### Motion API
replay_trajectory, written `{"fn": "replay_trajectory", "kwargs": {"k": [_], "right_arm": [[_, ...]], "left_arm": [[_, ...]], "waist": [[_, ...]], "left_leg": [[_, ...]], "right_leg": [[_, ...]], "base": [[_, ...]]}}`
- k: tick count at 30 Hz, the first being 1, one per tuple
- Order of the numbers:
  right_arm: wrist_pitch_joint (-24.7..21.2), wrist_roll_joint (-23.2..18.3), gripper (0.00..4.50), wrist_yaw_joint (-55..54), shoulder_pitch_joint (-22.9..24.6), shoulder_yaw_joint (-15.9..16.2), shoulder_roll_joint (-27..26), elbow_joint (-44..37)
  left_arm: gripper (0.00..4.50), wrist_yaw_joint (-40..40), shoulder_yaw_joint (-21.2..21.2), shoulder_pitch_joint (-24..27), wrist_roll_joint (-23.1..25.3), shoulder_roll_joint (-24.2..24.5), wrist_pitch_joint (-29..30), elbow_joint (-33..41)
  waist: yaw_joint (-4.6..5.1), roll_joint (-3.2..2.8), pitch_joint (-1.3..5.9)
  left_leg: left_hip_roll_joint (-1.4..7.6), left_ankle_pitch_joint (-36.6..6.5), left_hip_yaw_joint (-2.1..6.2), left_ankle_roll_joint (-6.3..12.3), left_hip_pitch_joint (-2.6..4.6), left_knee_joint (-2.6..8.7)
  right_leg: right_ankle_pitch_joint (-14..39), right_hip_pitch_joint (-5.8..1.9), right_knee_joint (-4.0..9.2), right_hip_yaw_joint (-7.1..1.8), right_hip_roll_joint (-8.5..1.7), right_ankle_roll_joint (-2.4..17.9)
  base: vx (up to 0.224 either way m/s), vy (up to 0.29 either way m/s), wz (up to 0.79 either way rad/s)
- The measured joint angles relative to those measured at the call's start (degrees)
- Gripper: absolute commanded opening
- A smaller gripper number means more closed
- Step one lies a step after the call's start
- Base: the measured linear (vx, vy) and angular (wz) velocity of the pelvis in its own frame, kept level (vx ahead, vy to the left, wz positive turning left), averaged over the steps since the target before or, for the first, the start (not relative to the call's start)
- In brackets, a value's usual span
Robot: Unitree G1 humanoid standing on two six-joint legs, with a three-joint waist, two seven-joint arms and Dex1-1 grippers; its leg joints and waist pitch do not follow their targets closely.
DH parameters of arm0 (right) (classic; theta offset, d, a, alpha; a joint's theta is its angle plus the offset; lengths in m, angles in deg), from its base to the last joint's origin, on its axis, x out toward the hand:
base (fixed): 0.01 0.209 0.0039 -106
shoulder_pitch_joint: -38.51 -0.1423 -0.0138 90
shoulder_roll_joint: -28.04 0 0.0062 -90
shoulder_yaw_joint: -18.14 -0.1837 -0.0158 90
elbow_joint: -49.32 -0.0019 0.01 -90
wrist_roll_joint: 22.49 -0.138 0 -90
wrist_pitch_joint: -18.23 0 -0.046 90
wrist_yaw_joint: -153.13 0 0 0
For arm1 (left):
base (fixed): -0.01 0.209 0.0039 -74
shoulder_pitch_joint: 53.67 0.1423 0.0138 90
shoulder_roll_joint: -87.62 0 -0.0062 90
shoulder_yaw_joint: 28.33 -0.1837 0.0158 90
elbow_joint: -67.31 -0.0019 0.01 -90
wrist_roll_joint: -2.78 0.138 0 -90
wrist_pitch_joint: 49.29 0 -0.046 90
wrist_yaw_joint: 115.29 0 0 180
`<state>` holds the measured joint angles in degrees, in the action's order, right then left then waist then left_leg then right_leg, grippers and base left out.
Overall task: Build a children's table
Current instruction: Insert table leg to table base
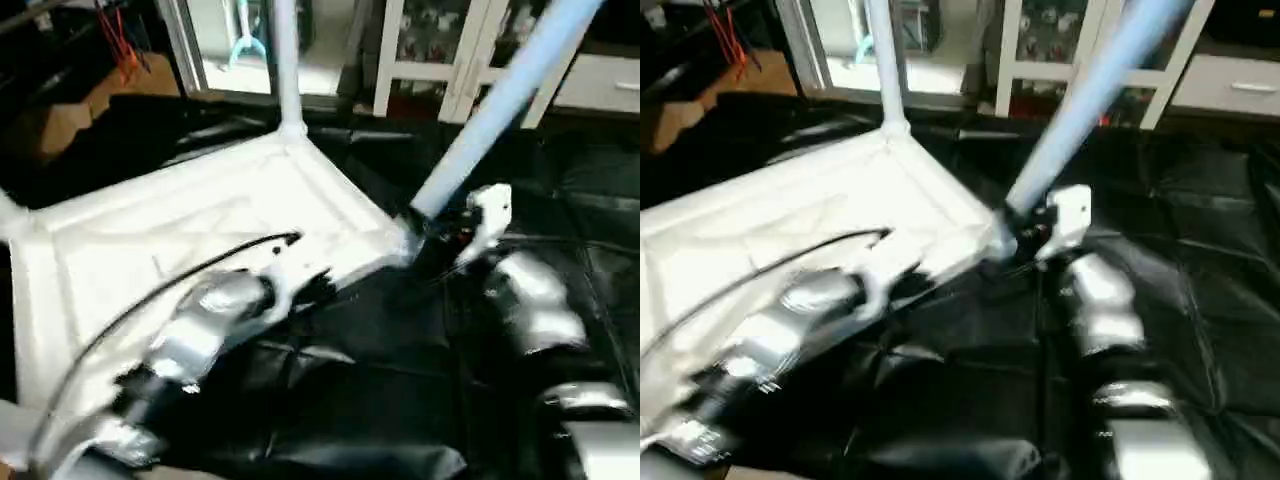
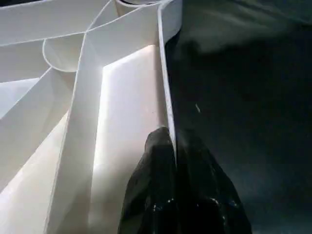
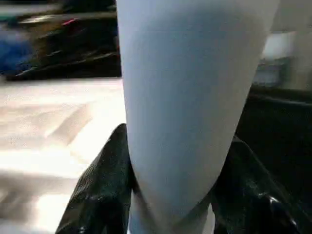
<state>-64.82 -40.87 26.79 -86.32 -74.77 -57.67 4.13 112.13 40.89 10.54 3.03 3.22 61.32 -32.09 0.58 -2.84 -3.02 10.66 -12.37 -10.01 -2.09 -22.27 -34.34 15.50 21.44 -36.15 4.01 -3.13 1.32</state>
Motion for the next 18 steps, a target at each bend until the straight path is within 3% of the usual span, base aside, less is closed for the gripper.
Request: {"fn": "replay_trajectory", "kwargs": {"k": [4, 8, 14, 18], "right_arm": [[-5.07, -0.3, 1.85, 11.23, -0.12, 1.4, 4.47, -0.91], [-8.32, -1.8, 1.85, 19.32, 1.68, 2.86, 9.2, -3.06], [-11.16, -2.29, 1.85, 26.97, 4.38, 4.47, 12.63, -6.5], [-9.48, -2.24, 1.85, 27.97, 4.91, 5.79, 13.13, -6.41]], "left_arm": [[0.0, 4.61, -0.23, 0.86, -0.9, 2.53, -1.9, 0.86], [0.0, 7.66, -0.42, 0.89, -1.89, 3.7, -3.73, 0.07], [0.0, 11.55, -1.62, 0.97, -2.82, 5.21, -5.89, -0.48], [0.0, 12.69, -1.76, 1.24, -2.95, 5.3, -5.89, -0.57]], "waist": [[-1.03, 0.47, 0.07], [-2.68, 0.57, 0.07], [-4.04, 0.64, 0.11], [-4.0, 0.96, 0.32]], "left_leg": [[0.02, -0.08, 0.03, 0.13, -0.07, -0.24], [0.01, -0.14, 0.02, 0.23, -0.14, -0.5], [0.03, -0.14, 0.01, 0.22, -0.09, -0.89], [0.05, -0.14, -0.01, 0.2, 0.13, -1.02]], "right_leg": [[0.04, -0.04, -0.03, -0.01, 0.0, 0.04], [0.04, -0.04, -0.15, -0.03, -0.04, 0.04], [0.06, -0.07, -0.58, -0.04, -0.12, 0.08], [0.07, -0.27, -0.7, -0.08, -0.13, 0.1]], "base": [[0.0, 0.0, 0.0], [0.0, 0.0, 0.0], [0.0, 0.0, 0.0], [0.0, 0.0, 0.0]]}}
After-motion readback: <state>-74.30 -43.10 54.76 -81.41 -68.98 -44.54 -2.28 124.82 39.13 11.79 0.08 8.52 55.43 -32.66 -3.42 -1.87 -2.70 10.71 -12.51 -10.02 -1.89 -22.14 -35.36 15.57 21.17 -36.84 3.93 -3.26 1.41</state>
